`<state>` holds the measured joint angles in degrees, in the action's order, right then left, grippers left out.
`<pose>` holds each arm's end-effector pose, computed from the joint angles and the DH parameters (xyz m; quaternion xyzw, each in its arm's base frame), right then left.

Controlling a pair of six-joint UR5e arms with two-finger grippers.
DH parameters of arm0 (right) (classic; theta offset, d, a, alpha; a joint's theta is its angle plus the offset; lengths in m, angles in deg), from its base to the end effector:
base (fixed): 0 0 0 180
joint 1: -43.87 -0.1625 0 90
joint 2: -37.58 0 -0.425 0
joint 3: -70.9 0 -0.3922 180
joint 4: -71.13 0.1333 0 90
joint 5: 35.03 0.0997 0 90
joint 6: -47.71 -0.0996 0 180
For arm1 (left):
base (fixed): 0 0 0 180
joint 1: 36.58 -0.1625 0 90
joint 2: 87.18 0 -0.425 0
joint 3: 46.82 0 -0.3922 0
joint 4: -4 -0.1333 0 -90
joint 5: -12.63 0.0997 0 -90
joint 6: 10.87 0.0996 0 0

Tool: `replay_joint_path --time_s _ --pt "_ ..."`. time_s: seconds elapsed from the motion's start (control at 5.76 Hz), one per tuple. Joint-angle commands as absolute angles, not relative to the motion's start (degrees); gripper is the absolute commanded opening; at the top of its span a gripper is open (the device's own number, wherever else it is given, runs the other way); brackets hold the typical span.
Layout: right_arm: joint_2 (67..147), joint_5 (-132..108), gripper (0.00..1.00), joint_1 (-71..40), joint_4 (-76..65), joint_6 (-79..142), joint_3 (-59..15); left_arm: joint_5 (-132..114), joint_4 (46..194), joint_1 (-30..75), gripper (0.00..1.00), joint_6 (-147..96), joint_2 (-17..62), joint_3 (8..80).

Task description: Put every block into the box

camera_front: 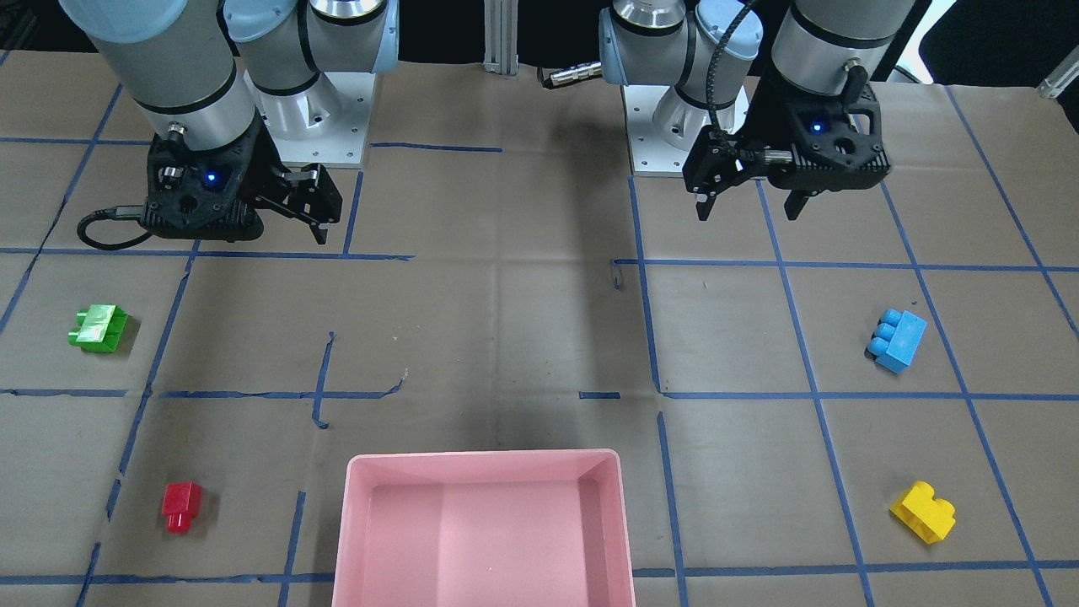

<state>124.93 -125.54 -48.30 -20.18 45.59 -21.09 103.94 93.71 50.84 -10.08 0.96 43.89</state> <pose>0.1514 -0.4989 0.4501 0.0006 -0.9996 -0.0289 0.0055 -0.1093 -0.4859 0.4981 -0.0158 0.9997 -0.0122 0.0118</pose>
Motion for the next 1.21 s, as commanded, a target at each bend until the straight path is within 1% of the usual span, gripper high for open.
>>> replay_joint_path --time_s 0.0,0.17,0.35,0.52,0.69,0.87,1.04 --pt "124.94 -125.82 1.00 -48.24 -20.19 46.56 -21.30 104.03 94.70 39.09 1.00 -3.19 0.62 44.75" --pt "125.46 -126.17 1.00 -46.67 -20.45 54.49 -21.47 104.03 94.70 30.75 1.00 7.65 0.71 45.11" --pt "126.51 -126.35 1.00 -41.61 -20.45 61.88 -21.47 104.03 94.79 22.05 1.00 16.89 0.79 45.20" --pt "127.13 -125.92 1.00 -32.68 -20.28 71.17 -21.99 103.68 93.92 13.96 1.00 28.39 1.92 45.20" --pt "126.88 -125.22 1.00 -23.54 -20.54 78.49 -22.43 103.68 93.83 7.96 1.00 37.20 2.55 45.28" --pt "126.35 -125.38 1.00 -16.93 -22.97 82.74 -23.48 103.77 93.83 6.59 1.00 41.29 2.73 45.28" --pt "126.26 -125.73 1.00 -14.25 -30.05 85.22 -26.63 103.77 93.22 6.67 1.00 49.43 3.16 45.46"
